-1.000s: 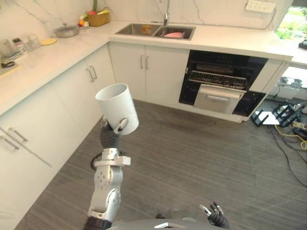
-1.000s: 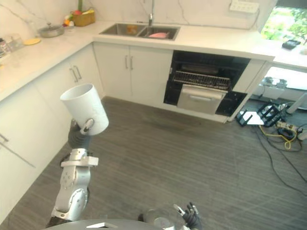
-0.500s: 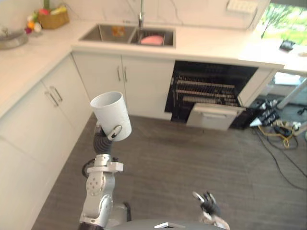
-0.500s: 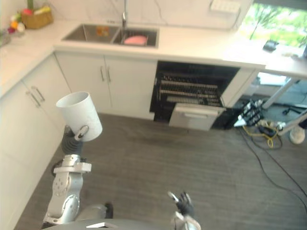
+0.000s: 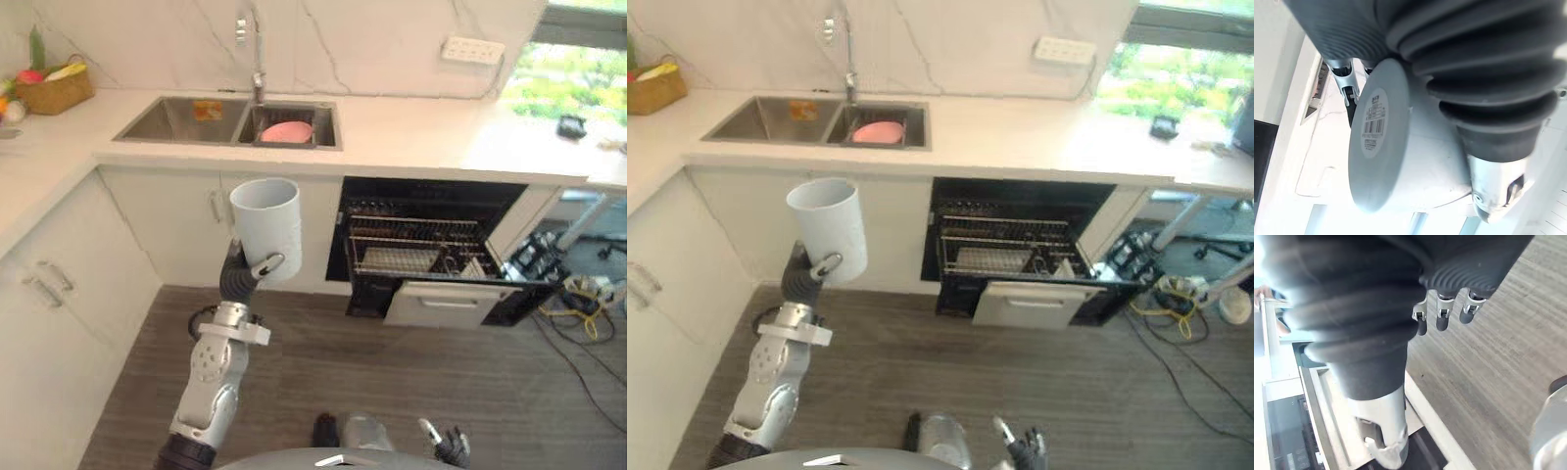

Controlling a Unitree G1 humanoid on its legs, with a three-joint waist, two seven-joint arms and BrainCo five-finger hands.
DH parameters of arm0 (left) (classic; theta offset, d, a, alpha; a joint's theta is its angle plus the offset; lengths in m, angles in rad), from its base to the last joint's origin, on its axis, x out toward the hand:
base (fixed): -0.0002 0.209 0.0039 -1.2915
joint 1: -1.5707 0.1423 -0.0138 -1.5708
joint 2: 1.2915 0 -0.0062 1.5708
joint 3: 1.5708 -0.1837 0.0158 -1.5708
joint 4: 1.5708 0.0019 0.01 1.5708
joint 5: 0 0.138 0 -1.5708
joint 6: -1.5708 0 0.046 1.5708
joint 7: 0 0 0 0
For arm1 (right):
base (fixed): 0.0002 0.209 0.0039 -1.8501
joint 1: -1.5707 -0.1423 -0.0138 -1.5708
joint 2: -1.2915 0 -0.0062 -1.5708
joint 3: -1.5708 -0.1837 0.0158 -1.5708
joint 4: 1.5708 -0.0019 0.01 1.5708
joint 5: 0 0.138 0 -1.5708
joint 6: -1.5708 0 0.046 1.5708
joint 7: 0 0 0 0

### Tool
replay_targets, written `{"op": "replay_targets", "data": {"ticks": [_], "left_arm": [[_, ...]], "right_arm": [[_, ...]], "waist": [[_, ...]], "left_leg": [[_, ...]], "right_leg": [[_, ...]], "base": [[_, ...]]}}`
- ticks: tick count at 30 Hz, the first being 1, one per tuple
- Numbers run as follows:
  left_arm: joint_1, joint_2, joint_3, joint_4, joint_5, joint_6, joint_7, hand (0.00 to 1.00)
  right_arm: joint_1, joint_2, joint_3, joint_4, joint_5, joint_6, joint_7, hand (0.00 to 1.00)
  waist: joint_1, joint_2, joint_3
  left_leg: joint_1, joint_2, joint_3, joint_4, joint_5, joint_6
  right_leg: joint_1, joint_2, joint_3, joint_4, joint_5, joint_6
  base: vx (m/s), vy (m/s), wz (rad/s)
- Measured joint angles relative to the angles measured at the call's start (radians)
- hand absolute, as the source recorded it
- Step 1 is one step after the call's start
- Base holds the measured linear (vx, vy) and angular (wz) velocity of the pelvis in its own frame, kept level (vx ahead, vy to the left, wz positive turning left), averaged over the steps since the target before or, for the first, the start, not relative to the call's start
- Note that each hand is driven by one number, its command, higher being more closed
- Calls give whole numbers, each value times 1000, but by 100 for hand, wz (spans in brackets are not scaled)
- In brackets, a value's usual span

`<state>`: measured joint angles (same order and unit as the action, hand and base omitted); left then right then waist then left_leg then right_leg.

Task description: Walk over to the sink, pick up the cup, carry it to the dishwasher, place the cup inside the dishwasher, then close the dishwasher door

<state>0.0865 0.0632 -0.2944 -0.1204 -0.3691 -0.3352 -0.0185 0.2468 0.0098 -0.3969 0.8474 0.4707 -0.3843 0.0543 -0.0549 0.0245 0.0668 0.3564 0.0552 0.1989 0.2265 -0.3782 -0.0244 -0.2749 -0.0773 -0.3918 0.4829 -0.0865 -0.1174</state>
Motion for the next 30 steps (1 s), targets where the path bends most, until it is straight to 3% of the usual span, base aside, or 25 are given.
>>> {"op": "replay_targets", "data": {"ticks": [2,3,4,5,6,7,8,11,13,14,17,19,20,21,22,23,24,25,27,28,29,30], "left_arm": [[-2,0,-13,-5,2,0,-10,100],[-1,-2,-32,-15,4,0,-9,100],[-1,-9,-49,-33,18,-3,-8,100],[-1,-13,-56,-43,25,-5,-6,100],[5,-20,-63,-67,40,-9,-2,100],[11,-36,-65,-80,52,-17,0,100],[21,-41,-62,-89,59,-23,2,100],[45,-42,-56,-90,59,-44,14,100],[63,-39,-51,-83,59,-49,33,100],[69,-34,-49,-71,59,-50,41,100],[99,-34,-39,-55,62,-50,59,100],[123,-37,-37,-55,71,-52,64,100],[137,-47,-38,-56,78,-59,62,100],[143,-44,-37,-54,78,-63,62,100],[155,-32,-23,-58,78,-72,66,100],[154,-26,-16,-62,78,-80,70,100],[138,-20,-7,-66,78,-92,74,100],[120,-20,-8,-66,77,-92,76,100],[102,-21,-21,-64,77,-90,66,100],[93,-25,-32,-64,78,-89,55,100],[89,-26,-36,-64,79,-89,53,100],[82,-25,-42,-64,81,-89,54,100]], "right_arm": [[-17,-2,31,-42,12,13,-9,0],[-14,1,45,-71,12,23,-20,0],[-13,7,45,-119,12,26,-32,0],[-6,8,45,-146,12,25,-44,0],[6,7,46,-194,14,21,-60,0],[12,-1,45,-226,27,16,-72,0],[15,-11,46,-253,56,13,-86,0],[8,-22,53,-306,82,-12,-90,0],[-20,-32,62,-356,80,-23,-129,0],[-37,-42,71,-389,75,-23,-151,0],[-62,-53,76,-497,73,-25,-211,0],[-53,-54,64,-572,73,-31,-221,0],[-35,-59,55,-634,73,-38,-222,0],[-31,-51,54,-648,73,-41,-222,0],[-13,-11,63,-707,71,-40,-219,0],[-4,11,72,-741,69,-40,-216,0],[-2,39,78,-792,56,-32,-210,0],[-6,39,78,-828,46,-27,-202,0],[10,40,78,-888,43,-31,-196,0],[28,40,79,-912,40,-35,-195,0],[30,39,80,-913,40,-36,-195,0],[29,39,81,-911,39,-36,-195,0]], "waist": [[-5,20,8],[-2,19,10],[4,20,16],[6,16,20],[10,22,22],[13,35,24],[23,35,22],[51,32,18],[52,25,7],[51,15,-3],[47,-28,-21],[46,-28,-20],[41,-4,-24],[46,-16,-29],[44,-40,-38],[44,-47,-37],[42,-87,-40],[41,-111,-40],[28,-119,-34],[21,-108,-28],[20,-102,-23],[16,-92,-11]], "left_leg": [[-14,25,34,94,19,-3],[-49,52,42,243,50,-5],[-132,98,41,473,138,-22],[-186,121,31,587,217,-38],[-294,165,0,792,306,-83],[-382,210,-1,916,298,-73],[-441,239,15,938,264,-43],[-491,254,53,773,186,-29],[-456,227,39,462,149,-20],[-417,191,-9,253,148,-19],[-368,116,-148,-48,214,-43],[-357,121,-141,-116,282,-52],[-345,143,-136,-141,366,-80],[-325,122,-120,-127,346,-123],[-315,89,-86,-105,320,-89],[-317,71,-72,-100,309,-83],[-317,43,-42,-86,290,-62],[-326,25,-27,-53,261,-47],[-342,8,-24,5,196,-35],[-330,2,-13,21,173,-18],[-317,-2,-4,19,168,-13],[-288,-14,12,7,163,-2]], "right_leg": [[33,40,18,-18,-37,15],[75,63,27,-45,-52,15],[132,84,32,-81,-71,10],[157,92,34,-96,-75,10],[196,110,49,-123,-80,9],[236,129,59,-154,-80,18],[268,139,85,-184,-80,21],[301,137,152,-242,-72,35],[304,129,218,-273,-55,58],[294,115,263,-267,-51,63],[275,47,372,-249,-66,121],[293,11,414,-256,-75,171],[312,3,431,-258,-91,209],[316,-18,450,-257,-99,232],[320,-62,462,-266,-81,255],[320,-82,463,-271,-75,262],[317,-115,460,-284,-59,278],[316,-137,455,-294,-42,298],[311,-158,432,-253,-28,307],[259,-163,426,-130,-27,299],[216,-165,417,-42,-20,269],[137,-185,378,115,12,175]], "base": [[356,-140,-50],[303,-128,-35],[296,-114,-33],[272,-69,-26],[258,-21,-29],[310,-4,-44],[260,9,-53],[240,37,-84],[250,131,-96],[270,177,-90],[321,274,-88],[265,405,-62],[248,515,-56],[144,465,-58],[72,366,-54],[83,399,-58],[50,326,-48],[38,281,-41],[-31,214,-21],[-31,210,-21],[-1,267,-30],[6,221,-36]]}}
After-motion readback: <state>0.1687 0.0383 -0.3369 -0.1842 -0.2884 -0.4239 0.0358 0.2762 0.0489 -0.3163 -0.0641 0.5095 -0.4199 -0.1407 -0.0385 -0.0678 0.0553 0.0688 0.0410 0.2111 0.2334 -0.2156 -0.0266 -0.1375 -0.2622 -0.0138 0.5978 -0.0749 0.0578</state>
